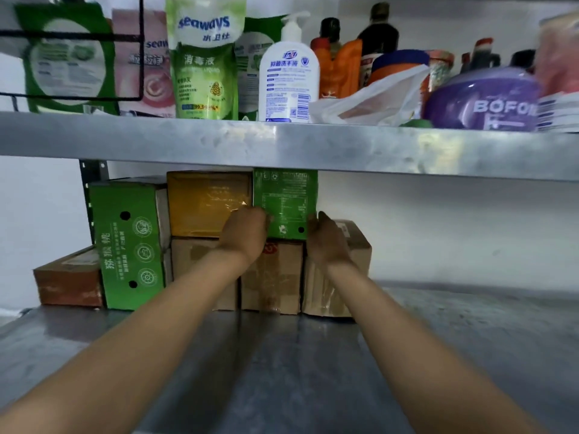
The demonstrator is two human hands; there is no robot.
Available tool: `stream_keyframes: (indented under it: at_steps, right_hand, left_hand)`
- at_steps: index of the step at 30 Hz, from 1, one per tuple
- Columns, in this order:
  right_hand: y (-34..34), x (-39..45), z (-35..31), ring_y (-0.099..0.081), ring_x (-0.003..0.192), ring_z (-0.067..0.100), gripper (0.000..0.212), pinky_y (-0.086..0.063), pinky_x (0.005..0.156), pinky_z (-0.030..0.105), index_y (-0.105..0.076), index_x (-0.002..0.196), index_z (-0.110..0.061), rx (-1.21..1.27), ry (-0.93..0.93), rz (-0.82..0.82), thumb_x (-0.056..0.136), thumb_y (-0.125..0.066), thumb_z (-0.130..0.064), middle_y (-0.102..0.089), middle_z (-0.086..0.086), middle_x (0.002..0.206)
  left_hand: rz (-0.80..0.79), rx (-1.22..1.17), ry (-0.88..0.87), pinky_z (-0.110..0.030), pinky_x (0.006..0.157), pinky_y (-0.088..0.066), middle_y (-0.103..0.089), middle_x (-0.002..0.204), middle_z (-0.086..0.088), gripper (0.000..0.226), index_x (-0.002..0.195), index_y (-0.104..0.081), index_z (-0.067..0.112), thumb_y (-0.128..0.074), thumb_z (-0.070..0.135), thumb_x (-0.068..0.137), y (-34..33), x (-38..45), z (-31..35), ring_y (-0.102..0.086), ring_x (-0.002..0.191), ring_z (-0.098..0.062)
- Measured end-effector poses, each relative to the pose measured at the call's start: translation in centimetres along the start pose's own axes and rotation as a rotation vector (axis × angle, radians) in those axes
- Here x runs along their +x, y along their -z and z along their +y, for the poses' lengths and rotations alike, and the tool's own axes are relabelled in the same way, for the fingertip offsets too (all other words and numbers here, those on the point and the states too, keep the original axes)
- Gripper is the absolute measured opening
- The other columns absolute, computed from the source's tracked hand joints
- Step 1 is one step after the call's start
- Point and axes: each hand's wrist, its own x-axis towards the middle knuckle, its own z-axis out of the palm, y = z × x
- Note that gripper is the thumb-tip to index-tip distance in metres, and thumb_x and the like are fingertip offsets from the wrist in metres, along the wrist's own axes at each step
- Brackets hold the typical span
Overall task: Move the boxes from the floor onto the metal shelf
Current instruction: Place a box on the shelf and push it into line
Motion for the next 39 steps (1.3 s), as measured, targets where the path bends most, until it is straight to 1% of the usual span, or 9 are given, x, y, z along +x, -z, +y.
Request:
stream_keyframes:
  at_steps: [2, 4, 6, 11, 16, 25, 29, 31, 39]
  right_hand:
    - [0.6, -2.7, 1.1, -0.053, 0.125, 0.028, 0.035, -0.043, 0.089, 0.031, -0.055, 0.124, -0.013, -0.113, 0.089, -0.017, 0.104, -0.03, -0.028, -0.057, 0.011, 0.133]
    - [1.7, -5.3, 2.5, -0.032, 0.143, 0.025, 0.051, -0.029, 0.115, 0.035, -0.043, 0.143, -0.009, -0.329, 0.214, -0.019, 0.102, -0.024, -0.032, -0.038, 0.013, 0.153]
    - [3.6, -8.0, 4.0, -0.023, 0.147, 0.024, 0.054, -0.017, 0.12, 0.036, -0.037, 0.148, -0.008, -0.531, 0.292, -0.028, 0.101, -0.026, -0.031, -0.03, 0.013, 0.157]
    - [9.6, -15.8, 8.0, -0.002, 0.151, 0.015, 0.054, 0.006, 0.12, 0.032, -0.017, 0.154, -0.01, -0.643, 0.174, -0.105, 0.106, -0.022, -0.032, -0.011, 0.006, 0.163]
    - [16.2, -25.7, 12.5, 0.0, 0.151, 0.017, 0.056, 0.009, 0.121, 0.031, -0.013, 0.155, -0.008, -0.705, 0.034, -0.05, 0.106, -0.021, -0.035, -0.006, 0.007, 0.164]
    - [25.1, -43.3, 20.5, 0.004, 0.148, 0.007, 0.068, 0.012, 0.119, 0.029, -0.018, 0.155, -0.011, -0.819, -0.217, 0.119, 0.097, -0.006, -0.044, -0.011, 0.004, 0.163]
    - [28.1, -50.2, 24.1, 0.0, 0.15, 0.012, 0.07, 0.013, 0.118, 0.028, -0.017, 0.155, -0.011, -0.847, -0.344, 0.134, 0.096, -0.001, -0.044, -0.012, 0.004, 0.163]
    - [29.4, -53.5, 26.2, -0.003, 0.151, 0.014, 0.069, 0.01, 0.119, 0.03, -0.019, 0.155, -0.011, -0.862, -0.424, 0.156, 0.097, -0.002, -0.044, -0.015, 0.004, 0.163]
    - [30.8, -65.0, 33.9, -0.003, 0.151, 0.015, 0.068, 0.007, 0.121, 0.032, -0.016, 0.155, -0.012, -0.806, -0.726, 0.123, 0.097, -0.002, -0.045, -0.011, 0.004, 0.163]
  left_hand:
    - [-0.08, 0.086, -0.051, -0.034, 0.078, -0.051, -0.065, 0.11, -0.016, 0.027, 0.111, -0.065, 0.012, -0.043, 0.006, 0.096, 0.0, -1.7, 1.4, -0.063, 0.096, -0.032]
    - [-0.154, 0.154, -0.104, -0.033, 0.078, -0.049, -0.061, 0.118, -0.014, 0.041, 0.125, -0.056, 0.02, -0.042, 0.0, 0.092, 0.2, -3.8, 3.2, -0.061, 0.102, -0.034]
    - [-0.161, 0.165, -0.189, -0.038, 0.086, -0.049, -0.058, 0.124, -0.015, 0.042, 0.135, -0.048, 0.018, -0.04, 0.006, 0.095, 0.2, -6.1, 5.3, -0.059, 0.108, -0.035]
    - [-0.18, 0.095, -0.412, -0.033, 0.115, -0.022, -0.028, 0.154, -0.014, 0.047, 0.149, -0.025, 0.008, -0.029, 0.02, 0.104, -2.8, -11.6, 10.7, -0.024, 0.144, -0.025]
    - [-0.298, -0.07, -0.554, -0.033, 0.121, -0.003, 0.002, 0.161, -0.005, 0.054, 0.153, -0.002, 0.009, -0.019, 0.026, 0.105, -5.8, -18.4, 18.5, 0.008, 0.147, -0.015]
    - [-0.309, -0.342, -0.92, -0.029, 0.118, -0.006, -0.012, 0.158, -0.007, 0.069, 0.15, -0.016, 0.004, -0.004, 0.04, 0.093, -10.2, -30.8, 33.1, 0.004, 0.142, -0.012]
    - [-0.362, -0.344, -0.999, -0.032, 0.12, -0.008, -0.011, 0.159, -0.009, 0.055, 0.151, -0.014, 0.004, -0.024, 0.027, 0.101, -13.7, -36.5, 37.5, -0.002, 0.147, -0.019]
    - [-0.4, -0.365, -1.032, -0.037, 0.119, -0.015, -0.018, 0.158, -0.012, 0.054, 0.15, -0.019, 0.002, -0.024, 0.025, 0.101, -15.5, -39.7, 39.5, -0.009, 0.147, -0.023]
    - [-0.607, -0.387, -1.136, -0.034, 0.119, -0.004, -0.01, 0.16, -0.009, 0.052, 0.152, -0.011, 0.007, -0.018, 0.026, 0.104, -21.8, -49.7, 44.1, -0.002, 0.148, -0.021]
